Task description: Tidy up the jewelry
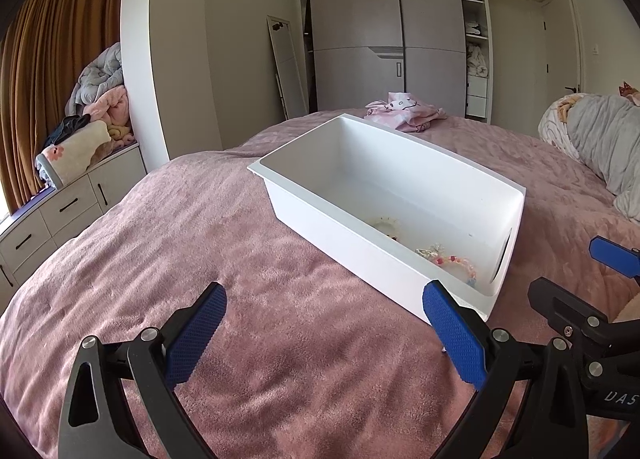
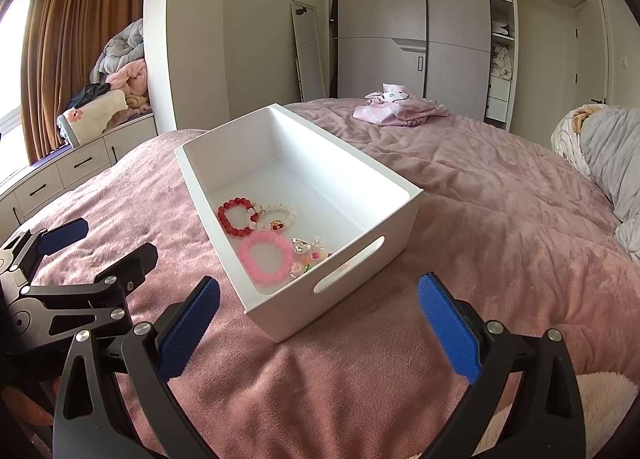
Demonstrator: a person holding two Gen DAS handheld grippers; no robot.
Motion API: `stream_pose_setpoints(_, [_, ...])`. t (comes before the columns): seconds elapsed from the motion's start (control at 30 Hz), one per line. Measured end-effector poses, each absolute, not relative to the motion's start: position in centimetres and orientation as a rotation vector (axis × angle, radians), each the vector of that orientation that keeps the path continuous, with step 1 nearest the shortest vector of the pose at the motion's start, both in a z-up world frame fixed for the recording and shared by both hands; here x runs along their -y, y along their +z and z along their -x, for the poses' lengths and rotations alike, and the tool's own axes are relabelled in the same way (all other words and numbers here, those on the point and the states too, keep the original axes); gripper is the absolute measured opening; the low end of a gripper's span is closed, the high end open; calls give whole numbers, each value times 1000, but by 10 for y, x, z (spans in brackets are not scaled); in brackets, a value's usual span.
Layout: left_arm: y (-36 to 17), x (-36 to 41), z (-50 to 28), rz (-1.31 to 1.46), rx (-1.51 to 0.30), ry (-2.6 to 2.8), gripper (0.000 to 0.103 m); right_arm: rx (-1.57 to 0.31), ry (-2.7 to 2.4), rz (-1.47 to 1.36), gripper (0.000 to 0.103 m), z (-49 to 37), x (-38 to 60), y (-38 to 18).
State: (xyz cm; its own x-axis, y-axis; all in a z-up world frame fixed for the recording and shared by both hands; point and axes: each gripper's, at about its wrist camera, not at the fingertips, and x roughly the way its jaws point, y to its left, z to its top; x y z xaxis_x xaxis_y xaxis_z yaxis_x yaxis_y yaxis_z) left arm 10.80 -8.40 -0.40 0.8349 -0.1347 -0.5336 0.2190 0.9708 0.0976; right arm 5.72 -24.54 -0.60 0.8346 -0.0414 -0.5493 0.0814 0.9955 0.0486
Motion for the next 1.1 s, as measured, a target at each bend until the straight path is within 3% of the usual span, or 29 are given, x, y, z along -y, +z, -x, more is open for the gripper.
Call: stream_pose_setpoints(1.1, [-3, 78, -104, -123, -504, -171, 99, -587, -64, -72, 98, -56, 247, -9])
